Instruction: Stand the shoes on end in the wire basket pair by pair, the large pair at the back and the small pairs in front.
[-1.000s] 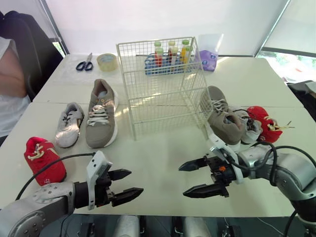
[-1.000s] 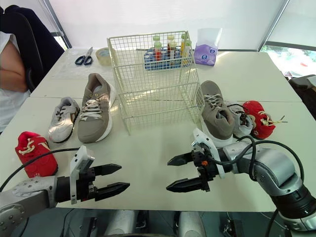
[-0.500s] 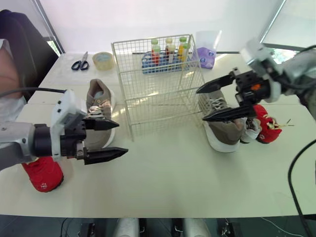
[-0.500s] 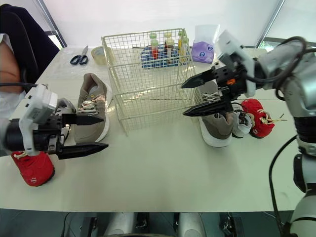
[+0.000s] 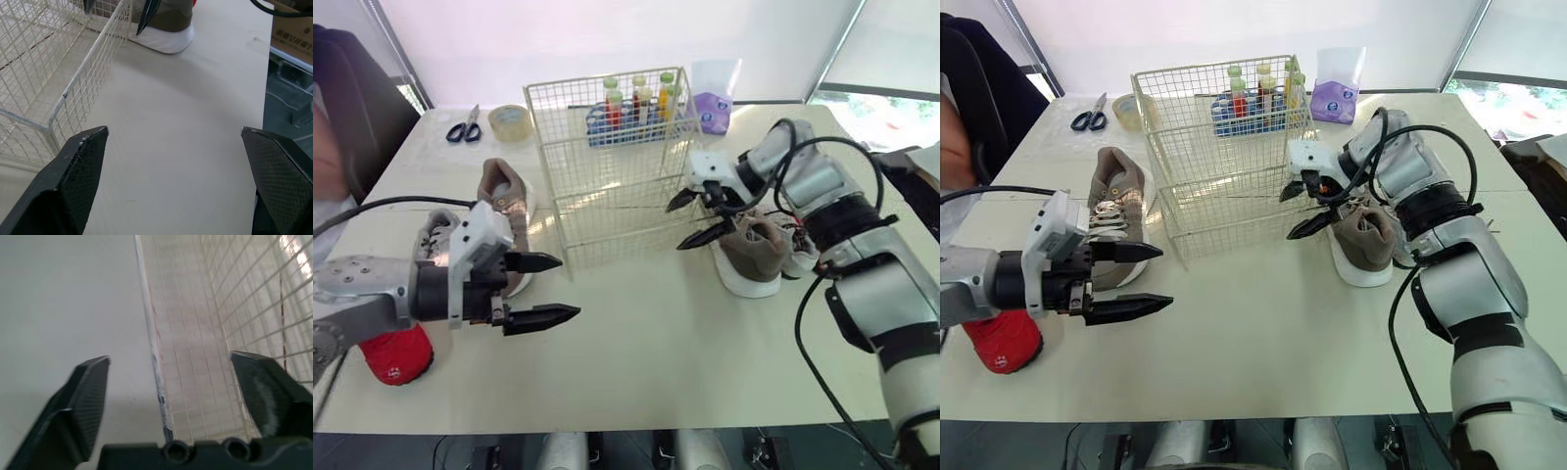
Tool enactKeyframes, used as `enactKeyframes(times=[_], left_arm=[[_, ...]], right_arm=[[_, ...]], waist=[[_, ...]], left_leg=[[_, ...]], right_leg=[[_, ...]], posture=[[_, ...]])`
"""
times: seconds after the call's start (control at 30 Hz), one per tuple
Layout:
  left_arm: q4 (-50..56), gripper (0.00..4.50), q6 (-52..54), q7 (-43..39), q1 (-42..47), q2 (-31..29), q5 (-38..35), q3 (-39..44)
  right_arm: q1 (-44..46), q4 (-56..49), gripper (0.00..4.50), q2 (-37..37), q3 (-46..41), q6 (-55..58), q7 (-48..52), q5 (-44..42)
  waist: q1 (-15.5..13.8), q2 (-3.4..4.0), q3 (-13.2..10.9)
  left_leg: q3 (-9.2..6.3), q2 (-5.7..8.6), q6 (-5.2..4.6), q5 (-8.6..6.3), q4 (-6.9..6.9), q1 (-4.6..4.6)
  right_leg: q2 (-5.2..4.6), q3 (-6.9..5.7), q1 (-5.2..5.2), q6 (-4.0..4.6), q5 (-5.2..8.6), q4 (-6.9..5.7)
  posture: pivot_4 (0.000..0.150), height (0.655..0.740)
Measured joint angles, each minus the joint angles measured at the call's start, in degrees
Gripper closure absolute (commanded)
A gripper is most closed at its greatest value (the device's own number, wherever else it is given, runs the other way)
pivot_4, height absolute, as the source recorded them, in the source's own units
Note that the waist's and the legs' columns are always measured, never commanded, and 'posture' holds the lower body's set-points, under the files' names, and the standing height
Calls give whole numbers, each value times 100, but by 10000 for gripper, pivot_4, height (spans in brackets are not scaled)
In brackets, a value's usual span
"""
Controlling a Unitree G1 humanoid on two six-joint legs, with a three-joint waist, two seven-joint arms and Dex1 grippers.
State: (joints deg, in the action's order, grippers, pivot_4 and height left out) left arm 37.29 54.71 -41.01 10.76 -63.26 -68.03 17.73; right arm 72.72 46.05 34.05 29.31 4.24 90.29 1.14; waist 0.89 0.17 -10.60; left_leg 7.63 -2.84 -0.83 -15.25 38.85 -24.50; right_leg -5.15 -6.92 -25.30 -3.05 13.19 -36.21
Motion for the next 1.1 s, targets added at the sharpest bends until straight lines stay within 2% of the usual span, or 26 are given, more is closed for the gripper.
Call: enactKeyframes(times=[0.13,0.17,0.33,0.47,0.57,0.8,0.97,1.1], left_arm=[[7,0,-2,124,-84,97,1,4],[8,0,-2,149,-92,117,1,4],[36,0,-20,240,-89,250,10,-5],[56,0,-28,265,-89,283,93,-23],[64,0,-30,277,-85,334,123,-50],[106,0,-33,316,-67,488,169,-139],[102,0,-34,303,-68,524,270,-182],[73,0,-34,253,22,597,357,-361]], right_arm=[[168,387,40313,-167,-31,-330,26,292],[179,427,44702,-188,-35,-398,44,333],[166,421,44702,-295,-159,-460,-35,466],[9,-29,44702,-232,-325,-90,-44,470],[-264,-878,44702,-24,-509,446,-42,418],[-1613,-3991,44702,463,-750,2486,-420,258],[-2115,-5470,44702,566,-819,3676,-876,94],[-2346,-6067,44702,516,-758,4159,-1248,-21]], waist=[[9,0,1],[14,-2,1],[14,-2,2],[6,-1,2],[-16,-1,2],[-18,-2,2],[-15,-2,3],[-14,-4,3]], left_leg=[[0,-2,2,1,8,4],[0,-4,3,1,11,7],[-1,-6,12,7,12,12],[-1,-7,13,8,12,11],[-2,-7,13,8,11,7],[-3,-7,13,7,10,7],[-3,-7,14,8,11,8],[-2,-6,13,8,12,8]], right_leg=[[3,4,2,1,-1,-6],[4,4,5,1,-1,-8],[6,8,5,6,-4,-18],[6,9,1,7,-4,-22],[5,8,-1,6,-4,-21],[5,8,-3,6,-4,-22],[8,8,-4,6,-4,-23],[8,8,-3,6,-4,-23]], posture=[[1500,7400],[1500,7400],[1500,7400],[1500,7400],[1500,7400],[1500,7400],[1500,7400],[1500,7400]])
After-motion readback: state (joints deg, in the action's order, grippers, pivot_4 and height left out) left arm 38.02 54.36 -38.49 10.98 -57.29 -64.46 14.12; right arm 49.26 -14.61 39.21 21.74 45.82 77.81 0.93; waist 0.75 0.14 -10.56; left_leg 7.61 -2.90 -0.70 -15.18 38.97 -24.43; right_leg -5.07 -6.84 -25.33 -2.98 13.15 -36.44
